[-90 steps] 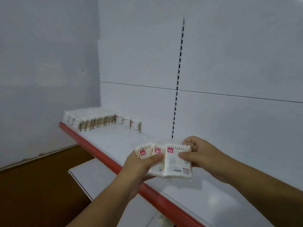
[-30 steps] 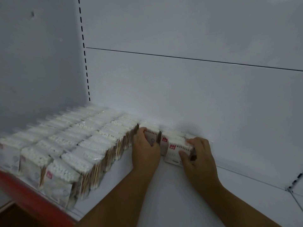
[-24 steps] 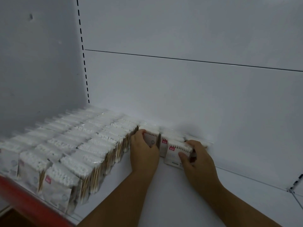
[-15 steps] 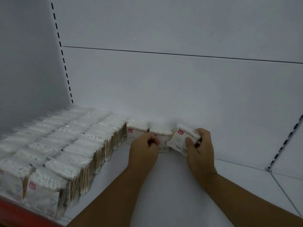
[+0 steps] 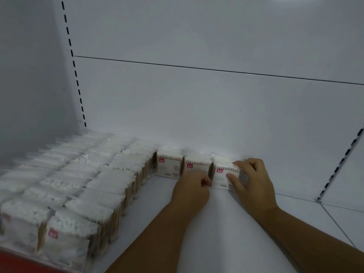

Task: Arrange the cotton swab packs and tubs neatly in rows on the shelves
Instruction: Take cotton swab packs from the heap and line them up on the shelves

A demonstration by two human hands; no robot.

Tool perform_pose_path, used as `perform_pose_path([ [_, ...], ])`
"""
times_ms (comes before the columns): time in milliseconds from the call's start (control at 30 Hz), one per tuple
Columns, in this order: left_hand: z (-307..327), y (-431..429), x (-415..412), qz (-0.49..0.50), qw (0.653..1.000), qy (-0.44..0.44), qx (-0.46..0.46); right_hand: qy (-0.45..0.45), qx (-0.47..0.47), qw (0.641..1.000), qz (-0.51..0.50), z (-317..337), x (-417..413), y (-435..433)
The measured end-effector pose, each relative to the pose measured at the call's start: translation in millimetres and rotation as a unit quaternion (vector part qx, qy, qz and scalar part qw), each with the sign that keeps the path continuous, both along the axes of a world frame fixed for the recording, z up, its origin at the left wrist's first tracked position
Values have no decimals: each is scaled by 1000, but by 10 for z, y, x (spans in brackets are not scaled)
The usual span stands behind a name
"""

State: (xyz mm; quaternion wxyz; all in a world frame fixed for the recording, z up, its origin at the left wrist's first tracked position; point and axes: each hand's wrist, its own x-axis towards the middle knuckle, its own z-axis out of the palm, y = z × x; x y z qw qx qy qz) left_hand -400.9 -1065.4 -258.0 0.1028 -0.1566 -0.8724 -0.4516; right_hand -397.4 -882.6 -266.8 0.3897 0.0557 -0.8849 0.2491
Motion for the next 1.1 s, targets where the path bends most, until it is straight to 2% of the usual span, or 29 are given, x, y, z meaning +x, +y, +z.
perform_pose_path([
  [200,-70,4,-79,-35,999,-28,-9,-10,2,1000,-14,-37,80,-29],
  [400,-104,-36,-66,-33,999,-16,-16,16,-17,1000,-6,12,312,98],
  [500,-46,-63,35,-33,998,4,-59,-19,60,998,13,228,568,384],
  [600,200,174,234,-75,979,9,-189,-134,221,966,34,578,1015,929],
  [700,644,827,503,-187,929,7,-320,-289,344,892,-41,878,1639,1598],
  [767,1006,1472,798,-257,899,14,-355,-364,345,858,-114,1046,2124,2088],
  [900,1515,2879,1460,-317,868,92,-371,-396,276,844,-233,1346,3211,3135],
  [1000,1653,3877,1894,-334,848,137,-388,-391,266,825,-310,1489,4016,3874],
  [1100,1646,4763,2363,-364,840,146,-376,-392,229,811,-369,1529,4729,4528],
])
